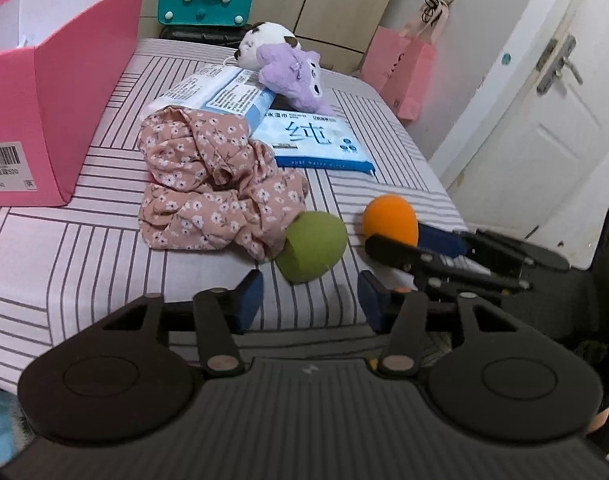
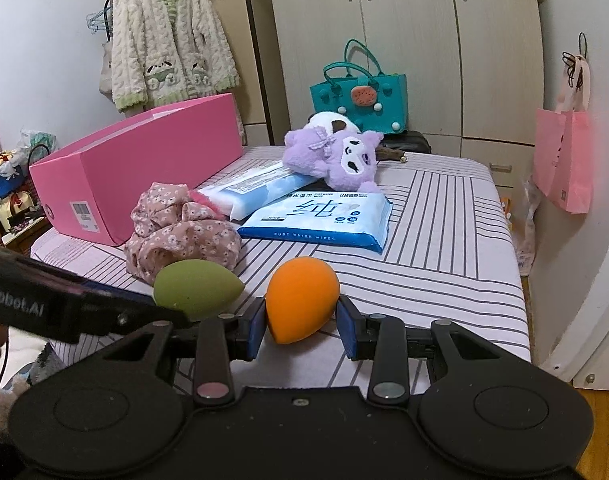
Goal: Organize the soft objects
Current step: 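Close the left tool on the green sponge while the right tool grasps the orange sponge, then lift and carry both sponges over the pink box with both tools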
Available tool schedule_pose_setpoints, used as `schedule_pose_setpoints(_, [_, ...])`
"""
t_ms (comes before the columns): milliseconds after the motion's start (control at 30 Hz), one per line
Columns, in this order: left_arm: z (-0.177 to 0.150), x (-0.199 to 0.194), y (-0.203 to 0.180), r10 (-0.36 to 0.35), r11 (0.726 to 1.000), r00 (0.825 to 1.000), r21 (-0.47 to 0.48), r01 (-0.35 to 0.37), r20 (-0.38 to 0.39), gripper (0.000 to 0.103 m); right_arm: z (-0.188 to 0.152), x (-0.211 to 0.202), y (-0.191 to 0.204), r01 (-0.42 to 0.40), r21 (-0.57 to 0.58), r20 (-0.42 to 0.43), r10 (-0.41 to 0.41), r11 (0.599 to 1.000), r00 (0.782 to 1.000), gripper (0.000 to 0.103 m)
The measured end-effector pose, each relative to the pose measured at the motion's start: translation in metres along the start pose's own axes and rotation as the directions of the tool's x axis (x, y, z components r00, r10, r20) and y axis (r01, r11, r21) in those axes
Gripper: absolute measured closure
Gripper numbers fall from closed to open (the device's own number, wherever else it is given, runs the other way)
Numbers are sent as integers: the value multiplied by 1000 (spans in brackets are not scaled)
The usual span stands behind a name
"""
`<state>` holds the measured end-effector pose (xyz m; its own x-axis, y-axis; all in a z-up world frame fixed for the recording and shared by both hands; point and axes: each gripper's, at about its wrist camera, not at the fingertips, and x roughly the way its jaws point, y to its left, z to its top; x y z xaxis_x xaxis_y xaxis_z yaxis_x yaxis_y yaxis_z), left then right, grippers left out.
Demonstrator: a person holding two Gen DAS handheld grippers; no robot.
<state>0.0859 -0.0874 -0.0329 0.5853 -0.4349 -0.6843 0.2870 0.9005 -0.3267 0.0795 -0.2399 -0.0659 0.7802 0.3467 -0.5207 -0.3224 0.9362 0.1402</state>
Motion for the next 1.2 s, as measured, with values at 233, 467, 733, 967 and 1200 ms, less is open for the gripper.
schedule_pose_setpoints(233, [0, -10, -16, -27, 996, 996, 83, 20, 80, 60, -2, -4, -2, -8, 12, 7, 8, 1000, 1000, 60])
schedule_pose_setpoints(467, [16, 3, -15, 33, 991, 991, 122, -49, 127, 59, 0, -5, 1, -15, -10, 3, 15, 1000, 1000, 60])
schedule_pose_setpoints(733, [18, 18, -19, 68, 981, 989, 170, -90, 129, 56, -1, -2, 0, -12, -11, -10, 12, 1000, 1000, 60])
schedule_pose_setpoints(967, [21, 17, -26, 98, 958, 990, 258, -122, 105, 52, 0, -1, 2, -6, -26, -14, 6, 1000, 1000, 60])
schedule_pose_setpoints(1200, [28, -14, -33, 43, 878, 997, 474, -69, 64, 53, 1, -5, 1, -2, -34, -17, 1, 999, 1000, 60])
